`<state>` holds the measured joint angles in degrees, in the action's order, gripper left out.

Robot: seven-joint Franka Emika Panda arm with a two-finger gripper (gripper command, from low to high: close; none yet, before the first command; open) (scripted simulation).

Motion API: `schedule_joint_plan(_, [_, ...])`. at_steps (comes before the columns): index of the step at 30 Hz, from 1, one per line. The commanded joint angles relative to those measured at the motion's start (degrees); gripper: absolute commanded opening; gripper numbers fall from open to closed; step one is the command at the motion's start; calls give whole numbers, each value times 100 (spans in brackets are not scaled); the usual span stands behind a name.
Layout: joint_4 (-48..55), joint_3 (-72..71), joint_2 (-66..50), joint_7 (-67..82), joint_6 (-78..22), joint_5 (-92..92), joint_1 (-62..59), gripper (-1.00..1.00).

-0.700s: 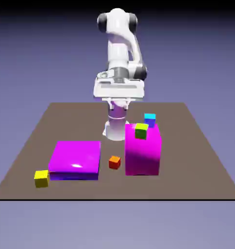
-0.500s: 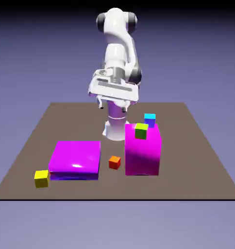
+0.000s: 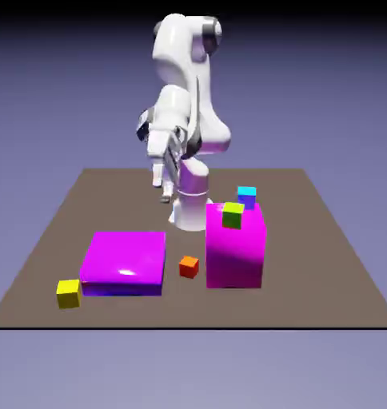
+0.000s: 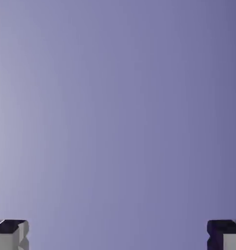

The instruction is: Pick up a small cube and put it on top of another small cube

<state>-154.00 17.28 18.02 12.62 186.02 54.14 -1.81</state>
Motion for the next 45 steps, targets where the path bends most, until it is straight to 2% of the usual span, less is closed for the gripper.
schedule_joint_plan(1, [29,64,-105,250,62,230,24,0])
schedule_joint_plan(24, [688,1530,-2526,5981,1493,5517,563,0])
schedule_joint_plan(32, [634,1557,-3538,7974,2083,7154,1167,0])
schedule_joint_plan(34, [600,1564,-3529,8191,2150,7252,1038,0])
schedule_joint_plan(45, [282,-601,-4241,10782,1170,5071,-1244,0])
